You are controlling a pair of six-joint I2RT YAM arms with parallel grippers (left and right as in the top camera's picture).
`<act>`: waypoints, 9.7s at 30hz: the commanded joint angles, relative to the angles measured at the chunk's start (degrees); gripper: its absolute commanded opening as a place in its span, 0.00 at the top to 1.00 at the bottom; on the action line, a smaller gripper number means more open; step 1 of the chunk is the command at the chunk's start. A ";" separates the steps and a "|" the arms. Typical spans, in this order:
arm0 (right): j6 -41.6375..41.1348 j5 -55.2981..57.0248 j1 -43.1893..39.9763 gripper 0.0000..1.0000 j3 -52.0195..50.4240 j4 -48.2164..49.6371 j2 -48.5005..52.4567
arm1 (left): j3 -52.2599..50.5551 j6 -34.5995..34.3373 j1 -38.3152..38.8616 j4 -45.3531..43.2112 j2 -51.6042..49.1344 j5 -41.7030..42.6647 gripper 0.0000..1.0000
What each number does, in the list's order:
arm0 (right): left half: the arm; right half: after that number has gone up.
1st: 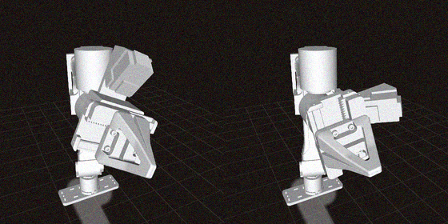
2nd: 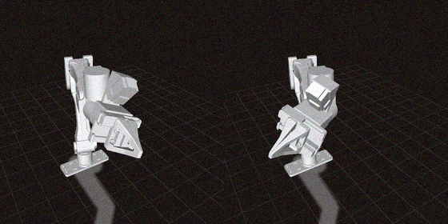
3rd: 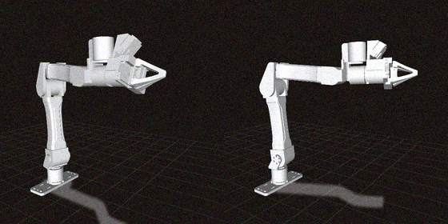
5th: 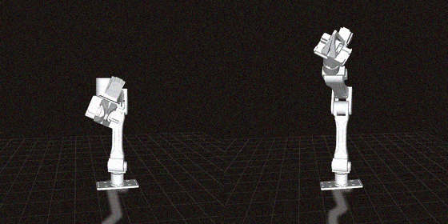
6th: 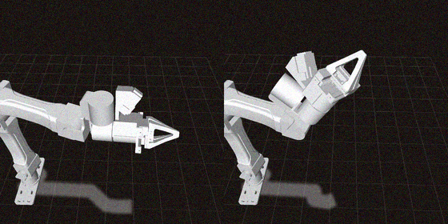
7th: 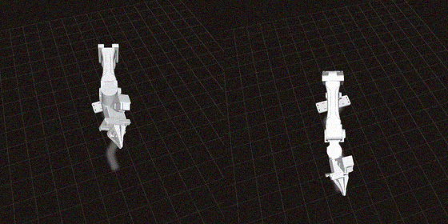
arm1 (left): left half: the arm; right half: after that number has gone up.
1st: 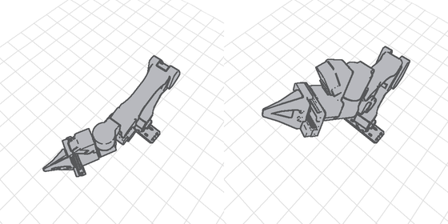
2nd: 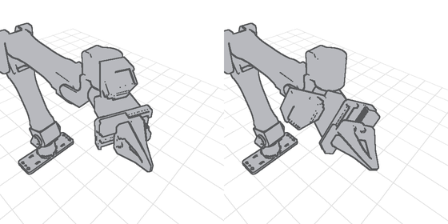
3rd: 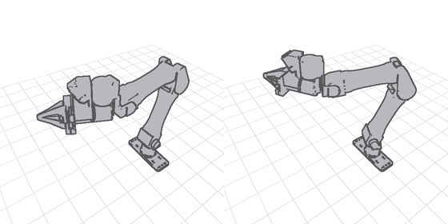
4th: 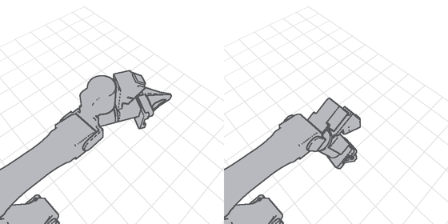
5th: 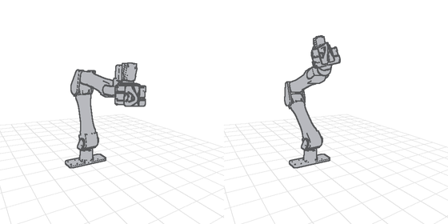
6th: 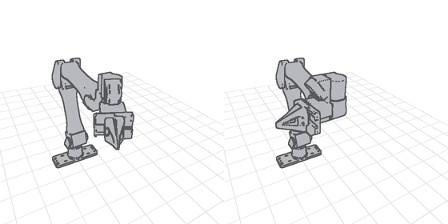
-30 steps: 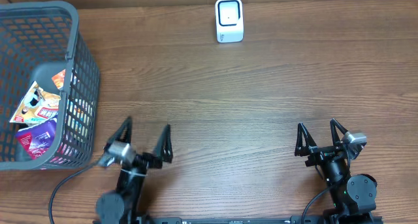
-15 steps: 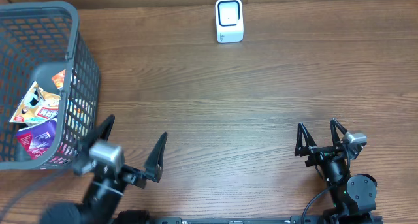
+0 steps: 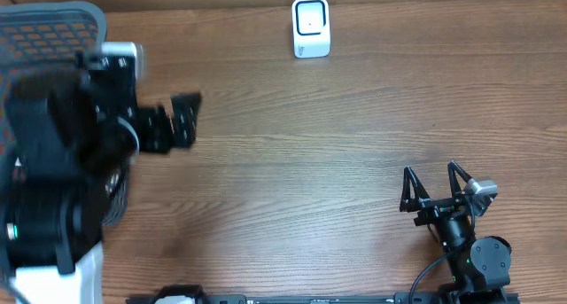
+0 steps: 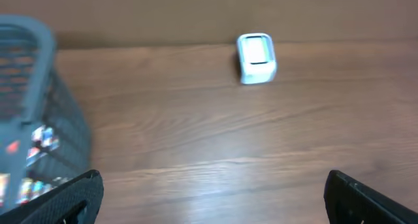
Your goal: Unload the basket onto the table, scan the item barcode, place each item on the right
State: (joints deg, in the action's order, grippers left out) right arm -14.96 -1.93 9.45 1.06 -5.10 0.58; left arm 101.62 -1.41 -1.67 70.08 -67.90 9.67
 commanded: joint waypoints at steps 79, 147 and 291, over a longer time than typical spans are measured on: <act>0.02 0.39 0.13 0.00 -0.61 0.39 -0.42 | 11.58 -23.47 -38.05 22.27 -50.88 -18.05 0.04; 0.02 0.39 0.13 0.00 -0.61 0.39 -0.42 | 20.06 -28.09 29.46 25.35 -48.48 -24.85 0.96; -1.60 -24.35 20.41 0.63 74.07 -18.58 114.57 | 29.22 -15.30 -39.45 25.88 -23.61 10.47 0.00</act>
State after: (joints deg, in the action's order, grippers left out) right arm -15.77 -25.19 30.09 74.04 -23.35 115.02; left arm 131.15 -17.78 -41.25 96.03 -91.72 20.36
